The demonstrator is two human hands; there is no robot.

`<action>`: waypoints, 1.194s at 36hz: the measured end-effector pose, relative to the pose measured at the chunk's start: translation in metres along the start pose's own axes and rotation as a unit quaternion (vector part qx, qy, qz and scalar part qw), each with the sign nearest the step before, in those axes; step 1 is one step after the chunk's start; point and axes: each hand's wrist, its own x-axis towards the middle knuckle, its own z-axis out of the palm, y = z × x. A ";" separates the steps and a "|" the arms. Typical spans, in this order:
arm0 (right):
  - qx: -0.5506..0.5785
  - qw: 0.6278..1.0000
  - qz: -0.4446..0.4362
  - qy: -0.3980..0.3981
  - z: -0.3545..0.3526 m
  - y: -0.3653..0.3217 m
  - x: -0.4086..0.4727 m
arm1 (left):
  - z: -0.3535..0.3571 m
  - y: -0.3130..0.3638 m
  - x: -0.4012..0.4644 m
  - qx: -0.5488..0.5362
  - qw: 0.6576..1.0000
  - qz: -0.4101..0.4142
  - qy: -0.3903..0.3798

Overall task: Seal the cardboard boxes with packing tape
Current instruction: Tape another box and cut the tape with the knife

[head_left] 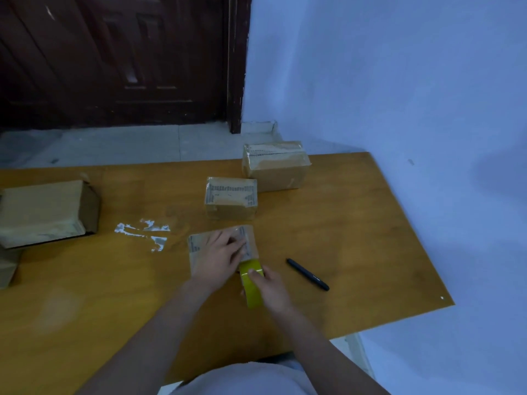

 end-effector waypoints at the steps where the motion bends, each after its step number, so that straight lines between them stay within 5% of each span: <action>1: -0.014 1.000 -0.001 0.004 0.000 0.003 0.000 | -0.001 0.001 -0.003 0.021 1.000 -0.010 -0.010; 7: -0.141 0.989 0.033 0.041 -0.002 0.008 -0.001 | -0.010 0.015 -0.008 0.074 0.989 -0.054 -0.114; 12: -0.308 0.945 0.039 0.103 0.008 0.012 -0.002 | -0.016 0.026 -0.009 0.065 0.983 -0.078 -0.150; 21: -0.174 0.978 0.030 0.108 -0.008 0.020 -0.003 | -0.015 0.032 -0.018 0.086 0.972 -0.082 -0.205; 24: -0.326 0.917 -0.040 0.228 -0.039 0.021 0.006 | -0.016 0.032 -0.016 0.076 0.969 -0.093 -0.217; 26: -0.434 0.863 -0.010 0.257 -0.063 0.024 0.017 | -0.017 0.034 -0.016 0.077 0.966 -0.095 -0.227; 31: -0.574 0.793 0.042 0.201 -0.096 0.044 0.032 | -0.021 0.038 -0.013 0.087 0.959 -0.105 -0.250; 34: -0.629 0.750 0.000 0.202 -0.101 0.050 0.032 | -0.022 0.036 -0.014 0.092 0.956 -0.099 -0.261; 37: -0.557 0.814 -0.043 0.158 -0.103 0.043 0.025 | -0.024 0.035 -0.015 0.098 0.954 -0.088 -0.269; 39: -0.545 0.821 -0.111 0.131 -0.101 0.037 0.016 | -0.024 0.034 -0.015 0.103 0.953 -0.082 -0.272; 43: -0.582 0.728 -0.325 0.160 -0.092 0.026 -0.006 | -0.023 0.034 -0.015 0.104 0.956 -0.076 -0.265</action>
